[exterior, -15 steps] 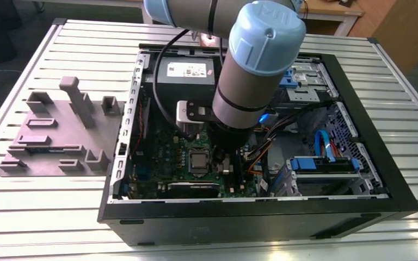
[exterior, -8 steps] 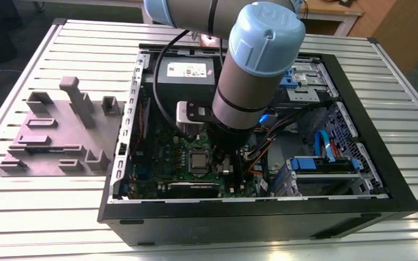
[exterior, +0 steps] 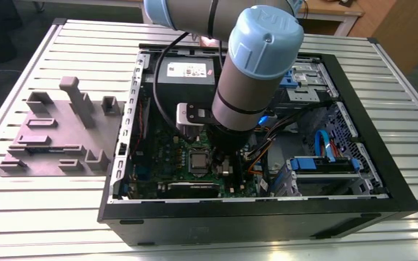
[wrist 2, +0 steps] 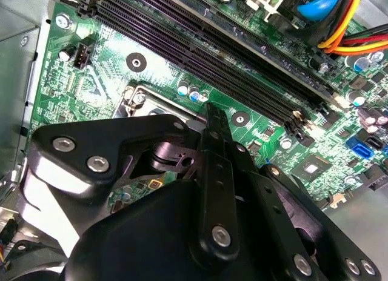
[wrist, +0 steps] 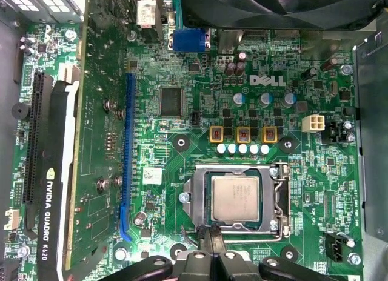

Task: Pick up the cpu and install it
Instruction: 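Install the first cpu locking lever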

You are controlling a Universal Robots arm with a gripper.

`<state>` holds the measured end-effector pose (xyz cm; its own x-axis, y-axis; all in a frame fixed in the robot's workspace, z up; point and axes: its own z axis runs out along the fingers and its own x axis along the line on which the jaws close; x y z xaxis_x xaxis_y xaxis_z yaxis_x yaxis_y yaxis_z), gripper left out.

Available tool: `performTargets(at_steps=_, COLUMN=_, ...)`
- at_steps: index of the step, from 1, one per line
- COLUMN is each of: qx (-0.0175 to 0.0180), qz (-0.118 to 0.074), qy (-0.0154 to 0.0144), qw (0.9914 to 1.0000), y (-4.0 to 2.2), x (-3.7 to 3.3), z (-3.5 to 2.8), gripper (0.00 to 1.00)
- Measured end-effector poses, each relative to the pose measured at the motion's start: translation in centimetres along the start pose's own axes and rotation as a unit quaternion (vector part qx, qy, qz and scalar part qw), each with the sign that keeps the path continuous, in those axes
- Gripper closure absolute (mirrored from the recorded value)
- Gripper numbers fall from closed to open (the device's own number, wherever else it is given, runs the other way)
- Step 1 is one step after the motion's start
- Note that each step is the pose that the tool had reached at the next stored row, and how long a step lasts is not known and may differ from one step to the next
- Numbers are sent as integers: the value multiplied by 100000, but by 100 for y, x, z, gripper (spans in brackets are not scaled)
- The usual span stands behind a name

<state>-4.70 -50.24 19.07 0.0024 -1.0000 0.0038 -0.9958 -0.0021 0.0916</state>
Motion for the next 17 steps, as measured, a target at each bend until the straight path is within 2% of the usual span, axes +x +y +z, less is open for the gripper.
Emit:
performTargets(at_steps=7, qx=3, qz=-4, qy=-40, qw=100000, y=-3, x=-1, z=12, gripper=90)
performTargets(at_steps=12, qx=10, qz=-32, qy=-348, qw=99999, y=-3, x=-1, z=12, gripper=90)
performTargets(at_steps=17, qx=8, qz=-40, qy=-432, qw=99999, y=-6, x=-1, z=12, gripper=90)
